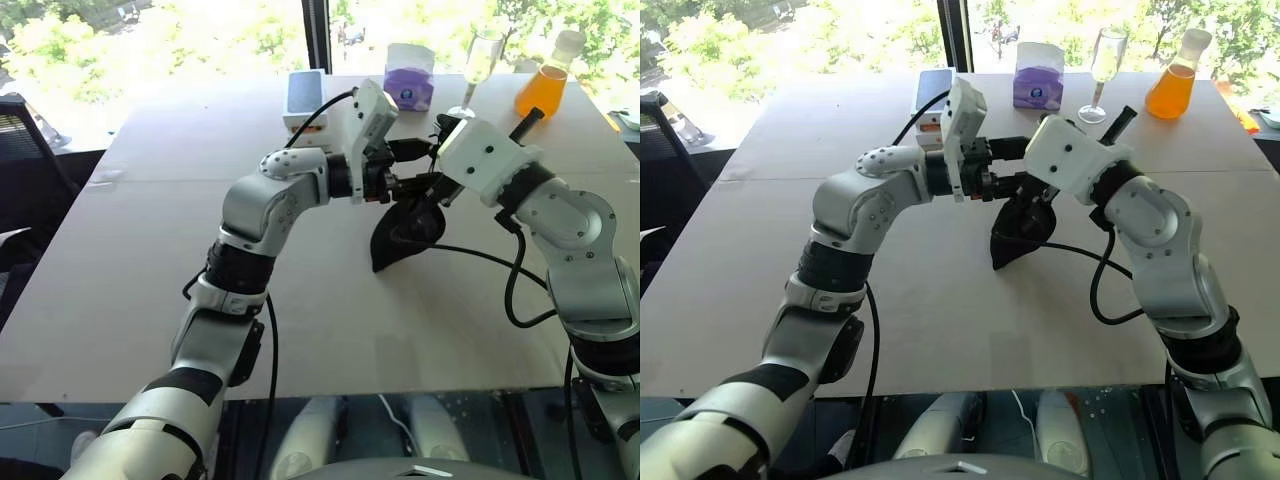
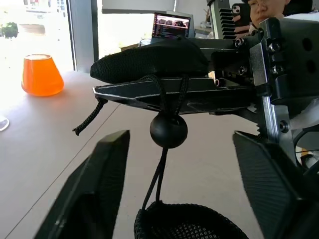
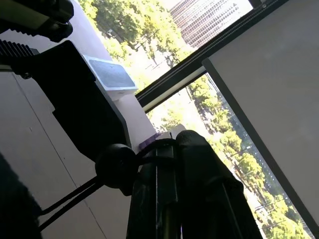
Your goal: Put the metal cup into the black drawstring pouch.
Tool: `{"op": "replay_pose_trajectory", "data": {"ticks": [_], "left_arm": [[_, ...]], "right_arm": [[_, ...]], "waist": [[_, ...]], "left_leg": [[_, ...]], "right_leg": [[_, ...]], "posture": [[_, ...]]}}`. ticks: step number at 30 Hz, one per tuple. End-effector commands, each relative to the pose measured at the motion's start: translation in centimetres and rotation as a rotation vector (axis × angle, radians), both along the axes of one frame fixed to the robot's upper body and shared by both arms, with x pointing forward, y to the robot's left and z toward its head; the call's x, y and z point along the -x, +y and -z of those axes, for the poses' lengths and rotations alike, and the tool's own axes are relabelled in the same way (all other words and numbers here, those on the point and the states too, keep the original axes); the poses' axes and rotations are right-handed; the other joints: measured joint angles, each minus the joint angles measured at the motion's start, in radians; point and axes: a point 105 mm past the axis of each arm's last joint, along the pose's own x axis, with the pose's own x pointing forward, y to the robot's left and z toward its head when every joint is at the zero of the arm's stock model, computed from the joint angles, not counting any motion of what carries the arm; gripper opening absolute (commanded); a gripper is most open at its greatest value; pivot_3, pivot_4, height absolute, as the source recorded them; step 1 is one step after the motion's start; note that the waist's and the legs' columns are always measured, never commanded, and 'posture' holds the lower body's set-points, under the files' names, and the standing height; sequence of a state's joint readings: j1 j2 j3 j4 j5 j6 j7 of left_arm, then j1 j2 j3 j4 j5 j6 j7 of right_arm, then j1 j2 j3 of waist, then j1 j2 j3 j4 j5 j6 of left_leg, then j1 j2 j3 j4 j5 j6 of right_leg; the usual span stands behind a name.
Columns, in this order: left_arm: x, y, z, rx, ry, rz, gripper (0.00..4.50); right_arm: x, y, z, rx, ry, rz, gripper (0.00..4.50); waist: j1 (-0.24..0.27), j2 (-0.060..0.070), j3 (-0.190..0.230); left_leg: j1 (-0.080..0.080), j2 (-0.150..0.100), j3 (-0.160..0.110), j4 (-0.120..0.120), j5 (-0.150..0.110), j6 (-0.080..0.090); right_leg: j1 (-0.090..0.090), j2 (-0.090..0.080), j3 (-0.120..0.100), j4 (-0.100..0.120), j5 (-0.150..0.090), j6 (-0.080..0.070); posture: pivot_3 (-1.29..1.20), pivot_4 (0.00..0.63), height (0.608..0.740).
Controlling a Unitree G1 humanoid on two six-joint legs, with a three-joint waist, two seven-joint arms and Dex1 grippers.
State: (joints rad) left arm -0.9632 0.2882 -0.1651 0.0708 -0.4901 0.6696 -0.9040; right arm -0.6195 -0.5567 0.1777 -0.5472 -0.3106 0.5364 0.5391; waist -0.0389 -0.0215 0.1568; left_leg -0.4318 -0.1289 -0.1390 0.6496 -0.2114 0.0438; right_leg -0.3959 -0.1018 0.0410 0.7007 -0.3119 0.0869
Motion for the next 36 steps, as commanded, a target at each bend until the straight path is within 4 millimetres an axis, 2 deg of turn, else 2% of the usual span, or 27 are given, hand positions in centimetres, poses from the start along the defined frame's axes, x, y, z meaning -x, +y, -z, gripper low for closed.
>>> {"op": "replay_pose_trajectory", "data": {"ticks": [1,9,12,14,17,19,28,29,31,32,33,36], "left_arm": [[0.26,0.03,-1.35,0.019,-0.056,0.004,3.26],[0.04,0.14,-2.05,0.044,-0.043,-0.002,3.26],[0.09,0.11,-2.04,0.045,-0.042,0.002,2.44],[0.17,0.04,-2.09,0.051,-0.033,0.011,1.41],[0.15,0.02,-2.20,0.055,-0.030,0.011,0.15],[0.16,0.02,-2.20,0.055,-0.029,0.011,0.03],[0.35,0.24,-1.75,0.037,-0.023,0.022,0.03],[0.36,0.31,-1.73,0.037,-0.023,0.022,0.56],[-0.05,0.38,-1.89,0.042,-0.041,-0.009,1.31],[-0.23,0.39,-1.97,0.043,-0.045,-0.020,1.91],[-0.27,0.37,-2.00,0.042,-0.046,-0.021,2.22],[-0.12,0.32,-2.06,0.040,-0.040,-0.012,2.22]], "right_arm": [[0.99,0.10,-1.86,-0.011,-0.083,-0.009,0.00],[0.93,-0.08,-1.51,-0.006,-0.073,-0.002,0.00],[0.93,-0.08,-1.50,-0.005,-0.073,-0.002,0.00],[0.93,-0.08,-1.49,-0.005,-0.072,-0.002,0.00],[0.91,-0.09,-1.45,-0.003,-0.070,-0.002,0.00],[0.89,-0.11,-1.42,-0.002,-0.069,-0.001,0.00],[0.93,-0.15,-1.25,0.001,-0.063,-0.001,0.00],[0.93,-0.15,-1.27,0.001,-0.063,-0.001,0.00],[0.92,-0.15,-1.28,0.002,-0.063,-0.001,0.00],[0.92,-0.15,-1.29,0.003,-0.063,-0.001,0.00],[0.94,-0.15,-1.26,0.004,-0.062,-0.002,0.00],[0.97,-0.14,-1.20,0.008,-0.059,-0.004,0.00]], "waist": [[0.000,0.000,0.000],[0.001,0.000,0.000],[0.001,0.000,0.000],[0.001,0.000,0.000],[0.000,0.000,0.000],[0.001,0.000,0.000],[0.000,0.000,0.000],[0.000,0.000,0.000],[0.001,0.000,0.000],[0.000,0.000,0.000],[0.001,0.000,0.000],[0.000,0.000,0.000]], "left_leg": [[0.000,0.000,0.000,0.000,0.000,0.000],[0.000,0.000,0.000,0.000,0.000,0.000],[0.000,0.000,0.000,0.000,0.000,0.000],[0.000,0.000,0.000,0.000,0.000,0.000],[0.000,0.000,0.000,0.000,0.000,0.000],[0.000,0.000,0.000,0.000,0.000,0.000],[0.000,0.000,0.000,0.000,0.000,0.000],[0.000,0.000,0.000,0.000,0.000,0.000],[0.000,0.000,0.000,0.000,0.000,0.000],[0.000,0.000,0.000,0.000,0.000,0.000],[0.000,0.000,0.000,0.000,0.000,0.000],[0.000,0.000,0.000,0.000,0.000,0.000]], "right_leg": [[0.000,0.000,0.000,0.000,0.000,0.000],[0.000,0.000,0.000,0.000,0.000,0.000],[0.000,0.000,0.000,0.000,0.000,0.000],[0.000,0.000,0.000,0.000,0.000,0.000],[0.000,0.000,0.000,0.000,0.000,0.000],[0.000,0.000,0.000,0.000,0.000,0.000],[0.000,0.000,0.000,0.000,0.000,0.000],[0.000,0.000,0.000,0.000,0.000,0.000],[0.000,0.000,0.000,0.000,0.000,0.000],[0.000,0.000,0.000,0.000,0.000,0.000],[0.000,0.000,0.000,0.000,0.000,0.000],[0.000,0.000,0.000,0.000,0.000,0.000]], "posture": [[0.00,0.150,0.740],[0.00,0.150,0.740],[0.00,0.150,0.740],[0.00,0.150,0.740],[0.00,0.150,0.740],[0.00,0.150,0.740],[0.00,0.150,0.740],[0.00,0.150,0.740],[0.00,0.150,0.740],[0.00,0.150,0.740],[0.00,0.150,0.740],[0.00,0.150,0.740]]}}
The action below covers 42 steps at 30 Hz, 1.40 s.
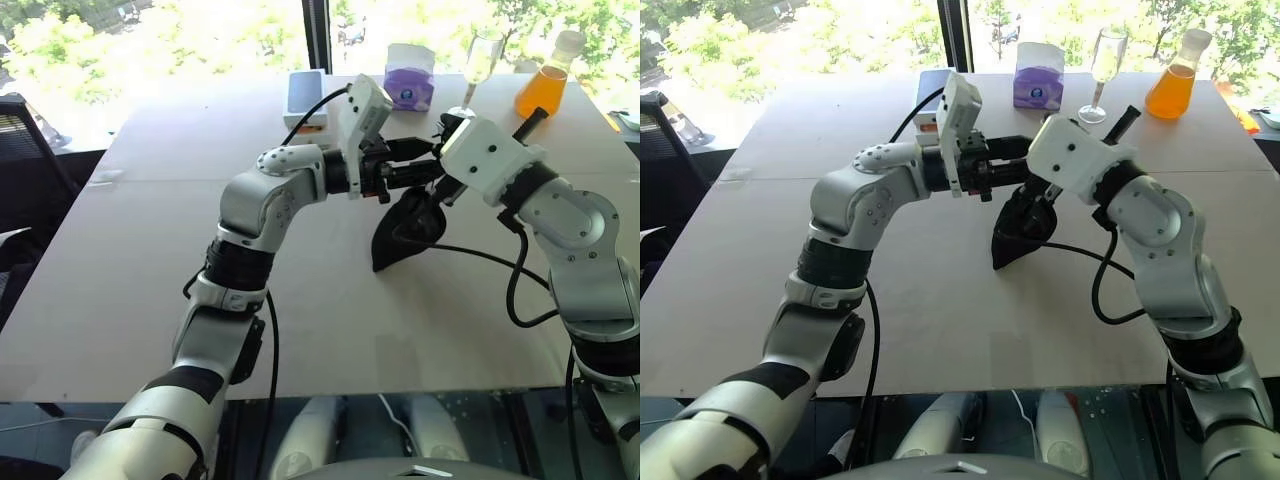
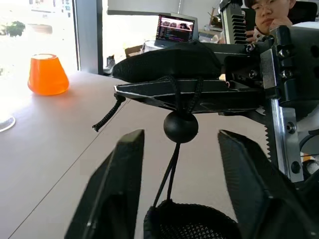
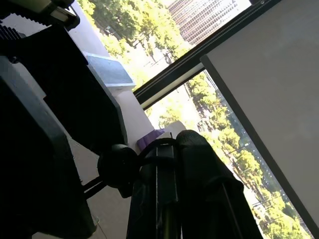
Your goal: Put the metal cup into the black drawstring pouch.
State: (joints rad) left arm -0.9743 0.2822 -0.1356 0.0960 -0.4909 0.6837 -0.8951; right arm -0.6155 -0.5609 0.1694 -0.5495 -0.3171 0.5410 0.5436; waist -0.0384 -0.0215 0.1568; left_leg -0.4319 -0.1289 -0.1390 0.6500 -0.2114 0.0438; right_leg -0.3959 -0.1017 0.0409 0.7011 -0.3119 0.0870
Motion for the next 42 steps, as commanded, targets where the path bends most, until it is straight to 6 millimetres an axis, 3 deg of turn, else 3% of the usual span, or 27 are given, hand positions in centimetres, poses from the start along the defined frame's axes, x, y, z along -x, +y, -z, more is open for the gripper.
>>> {"op": "replay_pose_trajectory", "data": {"ticks": [1,15,18,21,27,35,42], "left_arm": [[0.5,-0.1,-1.7,0.017,-0.064,0.016,2.22],[0.8,-0.4,-2.2,0.028,-0.058,0.033,2.22],[0.9,-0.5,-2.2,0.028,-0.055,0.042,1.39],[1.0,-0.5,-2.2,0.027,-0.053,0.047,0.19],[1.0,-0.5,-1.9,0.019,-0.047,0.048,0.19],[1.0,-0.3,1.6,-0.092,0.020,0.040,0.19],[1.2,0.4,5.4,-0.166,0.106,0.006,0.19]], "right_arm": [[1.0,0.2,-1.2,0.007,-0.059,-0.018,0.00],[1.0,0.4,-0.9,0.030,-0.056,-0.026,0.00],[1.0,0.4,-0.9,0.033,-0.056,-0.024,0.00],[1.0,0.4,-0.9,0.032,-0.057,-0.023,0.00],[0.9,0.0,-1.0,0.012,-0.057,-0.005,0.00],[-1.0,-4.9,-3.9,-0.251,-0.053,0.194,0.00],[-2.0,-10.6,-3.8,-0.353,-0.019,0.375,0.00]], "waist": [[0.000,0.000,0.000],[0.000,0.000,0.000],[0.000,0.000,0.000],[0.000,0.000,0.000],[0.000,0.000,0.000],[0.000,0.000,0.000],[0.003,0.000,0.000]], "left_leg": [[0.000,0.000,0.000,0.000,0.000,0.000],[0.000,0.000,0.000,0.000,0.000,0.000],[0.000,0.000,0.000,0.000,0.000,0.000],[0.000,0.000,0.000,0.000,0.000,0.000],[0.000,0.000,0.000,0.000,0.000,0.000],[0.000,0.000,0.000,0.001,0.000,0.000],[0.000,0.000,0.000,0.001,0.000,0.000]], "right_leg": [[0.000,0.000,0.000,0.000,0.000,0.000],[0.000,0.000,0.000,0.000,0.000,0.000],[0.000,0.000,0.000,0.000,0.000,0.000],[0.000,0.000,0.000,0.000,0.000,0.000],[0.000,0.000,0.000,0.000,0.000,0.000],[0.000,0.000,0.000,0.001,0.000,0.000],[0.000,0.000,0.000,0.001,0.000,0.000]], "posture": [[0.00,0.150,0.740],[0.00,0.150,0.740],[0.00,0.150,0.740],[0.00,0.150,0.740],[0.00,0.150,0.740],[0.00,0.150,0.740],[0.00,0.150,0.740]]}}
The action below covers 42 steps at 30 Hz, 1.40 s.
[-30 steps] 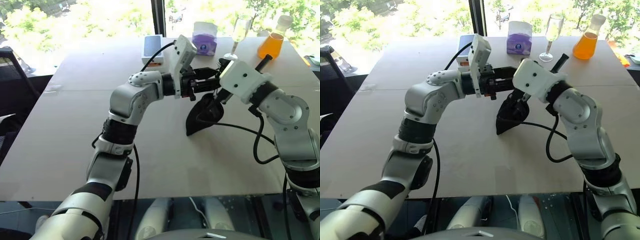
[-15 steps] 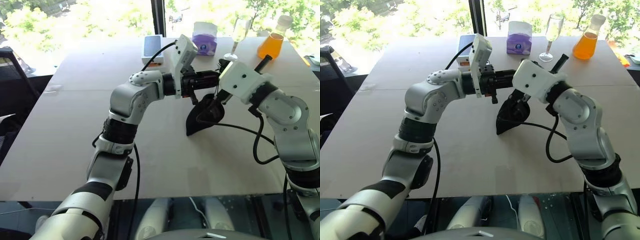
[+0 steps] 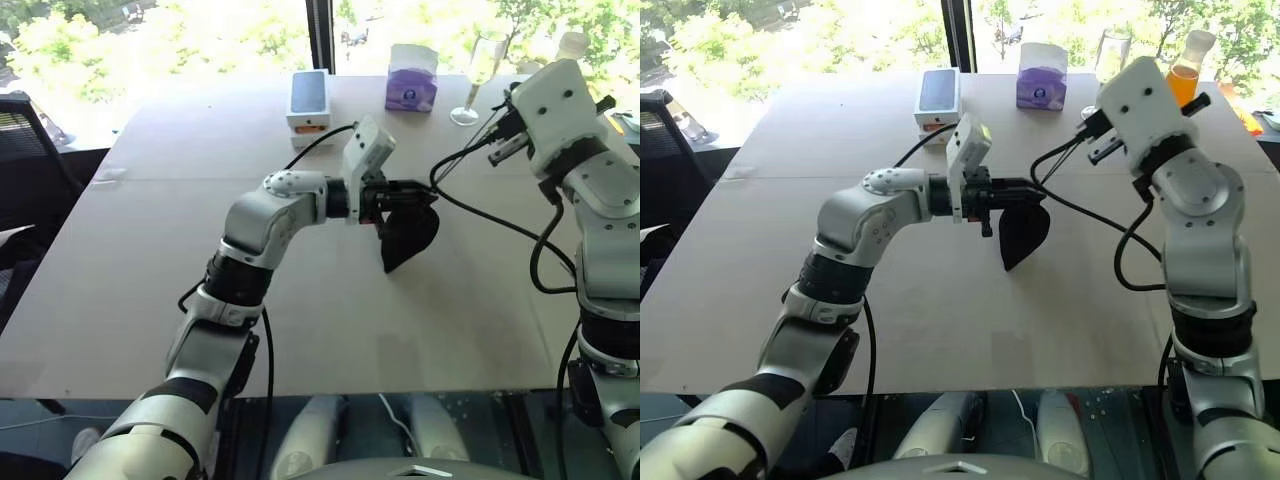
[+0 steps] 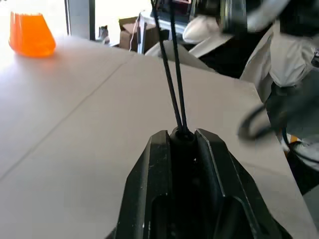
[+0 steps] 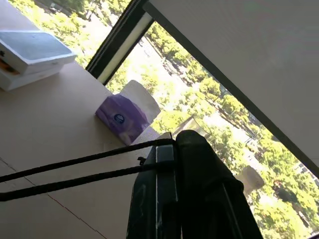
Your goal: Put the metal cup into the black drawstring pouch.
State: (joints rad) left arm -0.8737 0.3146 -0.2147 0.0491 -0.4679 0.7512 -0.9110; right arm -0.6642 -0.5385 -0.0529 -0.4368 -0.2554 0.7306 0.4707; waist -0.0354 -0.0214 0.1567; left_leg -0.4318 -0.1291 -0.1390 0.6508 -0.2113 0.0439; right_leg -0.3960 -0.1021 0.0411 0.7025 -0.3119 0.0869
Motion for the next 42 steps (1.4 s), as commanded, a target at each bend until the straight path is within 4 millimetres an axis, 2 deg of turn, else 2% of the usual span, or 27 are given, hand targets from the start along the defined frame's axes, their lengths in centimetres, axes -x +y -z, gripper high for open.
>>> {"op": "replay_pose_trajectory", "data": {"ticks": [1,13,17,25,32,34,36,39,40,42], "left_arm": [[0.3,0.3,1.2,-0.058,-0.005,-0.006,0.19],[0.4,2.2,6.4,-0.249,0.049,-0.036,0.19],[0.3,2.5,6.8,-0.270,0.040,-0.045,0.19],[-0.5,2.3,7.0,-0.297,-0.009,-0.058,0.19],[-1.1,-0.8,4.6,-0.191,-0.044,-0.032,0.19],[-0.8,-2.2,2.9,-0.103,-0.026,0.009,1.22],[-0.1,-3.0,1.4,-0.020,-0.006,0.069,2.04],[0.4,-3.3,-0.3,0.080,0.011,0.096,3.25],[0.4,-3.3,-0.6,0.103,0.022,0.095,3.86],[0.6,-2.8,-1.4,0.151,0.022,0.098,4.47]], "right_arm": [[0.5,-3.7,-1.9,-0.087,-0.072,0.125,0.00],[-0.1,-11.6,1.6,-0.412,0.054,0.344,0.00],[0.1,-13.5,3.3,-0.428,0.097,0.393,0.00],[0.1,-12.5,6.6,-0.379,0.185,0.376,0.00],[0.2,-10.3,11.7,-0.262,0.376,0.282,0.00],[0.5,-10.7,12.9,-0.211,0.412,0.293,0.00],[0.9,-11.0,13.4,-0.172,0.427,0.285,0.00],[1.5,-10.5,13.9,-0.158,0.466,0.236,0.94],[1.7,-10.2,14.1,-0.145,0.480,0.216,1.51],[2.4,-9.7,14.3,-0.133,0.506,0.169,2.18]], "waist": [[-0.001,0.000,0.000],[-0.003,0.000,0.000],[-0.003,0.000,0.000],[-0.005,0.002,-0.001],[0.006,0.002,-0.001],[0.010,0.002,-0.001],[0.013,0.002,-0.001],[0.005,0.002,-0.001],[0.003,0.003,-0.001],[0.000,0.003,-0.001]], "left_leg": [[0.000,0.000,0.000,0.000,0.000,0.000],[0.000,0.000,0.001,0.000,0.000,0.000],[0.000,0.000,0.000,0.000,0.000,0.000],[0.001,0.000,0.001,0.000,0.000,0.000],[0.001,0.000,0.001,0.001,0.000,0.000],[0.001,0.000,0.001,0.001,0.000,0.000],[0.001,-0.001,0.001,0.001,0.000,0.000],[0.001,0.000,0.001,0.001,0.000,0.000],[0.001,0.000,0.001,0.001,0.000,0.000],[0.001,0.000,0.001,0.001,0.000,0.000]], "right_leg": [[0.000,0.000,0.000,0.000,0.000,0.000],[0.000,0.000,0.001,0.001,0.000,0.000],[0.000,0.000,0.001,0.001,0.000,0.000],[0.000,0.000,0.002,0.002,0.000,0.000],[0.001,-0.001,0.001,0.002,0.000,0.000],[0.001,-0.001,0.001,0.002,0.000,0.000],[0.001,0.000,0.001,0.002,0.000,0.000],[0.000,0.000,0.001,0.002,0.000,0.000],[0.000,0.000,0.001,0.002,0.000,0.000],[0.000,0.000,0.001,0.003,0.000,0.000]], "posture": [[0.00,0.150,0.740],[0.00,0.150,0.740],[0.00,0.150,0.740],[0.00,0.150,0.740],[0.00,0.150,0.740],[0.00,0.150,0.740],[0.00,0.150,0.740],[0.00,0.150,0.740],[0.00,0.150,0.740],[0.00,0.150,0.740]]}}
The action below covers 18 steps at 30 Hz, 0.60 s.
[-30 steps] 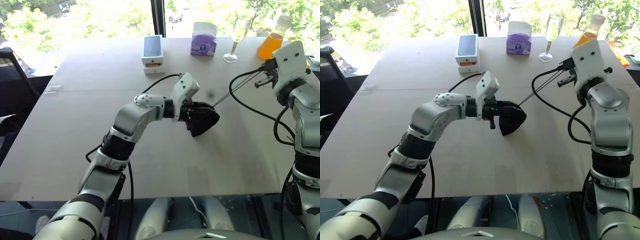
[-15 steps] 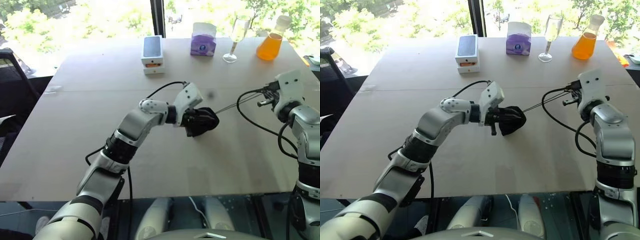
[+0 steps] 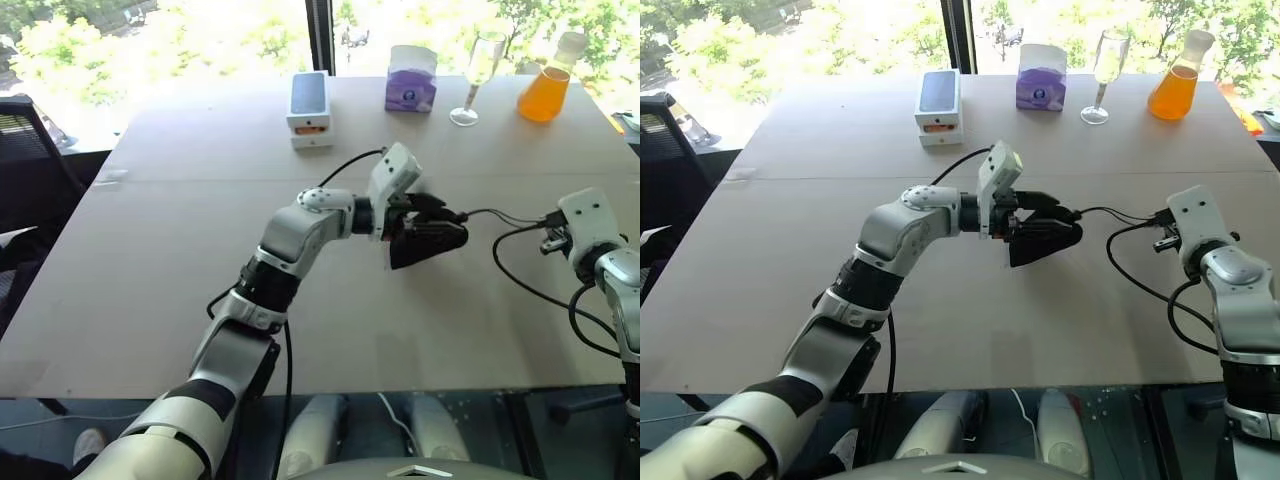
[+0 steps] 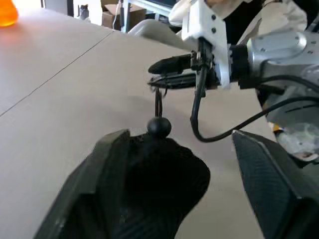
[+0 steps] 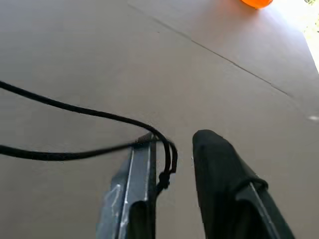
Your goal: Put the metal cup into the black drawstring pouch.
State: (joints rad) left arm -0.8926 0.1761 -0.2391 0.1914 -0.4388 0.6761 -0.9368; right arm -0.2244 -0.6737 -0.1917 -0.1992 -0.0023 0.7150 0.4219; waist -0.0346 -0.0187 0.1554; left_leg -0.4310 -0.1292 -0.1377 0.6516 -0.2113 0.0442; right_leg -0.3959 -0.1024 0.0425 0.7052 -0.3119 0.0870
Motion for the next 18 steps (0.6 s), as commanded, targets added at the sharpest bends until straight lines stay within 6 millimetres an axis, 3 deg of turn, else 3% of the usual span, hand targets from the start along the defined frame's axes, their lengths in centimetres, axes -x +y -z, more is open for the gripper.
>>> {"op": "replay_pose_trajectory", "data": {"ticks": [1,5,11,18], "left_arm": [[0.4,0.8,-3.2,0.123,-0.051,0.010,4.50],[-0.9,2.6,-4.6,0.215,-0.121,-0.129,4.50],[-2.4,6.9,-2.4,0.231,-0.204,-0.359,4.50],[0.1,13.6,3.0,0.112,-0.183,-0.499,4.50]], "right_arm": [[1.1,1.3,-1.3,0.013,-0.020,-0.105,2.64],[3.0,1.6,-0.8,-0.019,0.000,-0.145,4.43],[6.7,4.8,-2.6,-0.246,-0.163,-0.362,4.43],[10.3,4.9,-1.4,-0.309,-0.144,-0.413,4.43]], "waist": [[-0.003,0.000,0.000],[-0.001,0.000,0.000],[0.000,0.000,0.000],[0.010,0.001,-0.001]], "left_leg": [[0.000,0.000,0.000,0.000,0.000,0.000],[0.000,0.000,0.000,0.000,0.000,0.000],[0.001,0.000,0.000,0.000,0.000,0.000],[0.003,0.000,-0.001,-0.001,0.000,0.000]], "right_leg": [[0.000,0.000,0.000,0.000,0.000,0.000],[0.000,0.000,0.000,0.000,0.000,0.000],[0.002,0.000,0.000,-0.001,0.000,0.000],[0.004,0.000,-0.001,-0.001,0.000,0.000]], "posture": [[0.00,0.150,0.740],[0.00,0.150,0.740],[0.00,0.150,0.740],[0.00,0.150,0.740]]}}
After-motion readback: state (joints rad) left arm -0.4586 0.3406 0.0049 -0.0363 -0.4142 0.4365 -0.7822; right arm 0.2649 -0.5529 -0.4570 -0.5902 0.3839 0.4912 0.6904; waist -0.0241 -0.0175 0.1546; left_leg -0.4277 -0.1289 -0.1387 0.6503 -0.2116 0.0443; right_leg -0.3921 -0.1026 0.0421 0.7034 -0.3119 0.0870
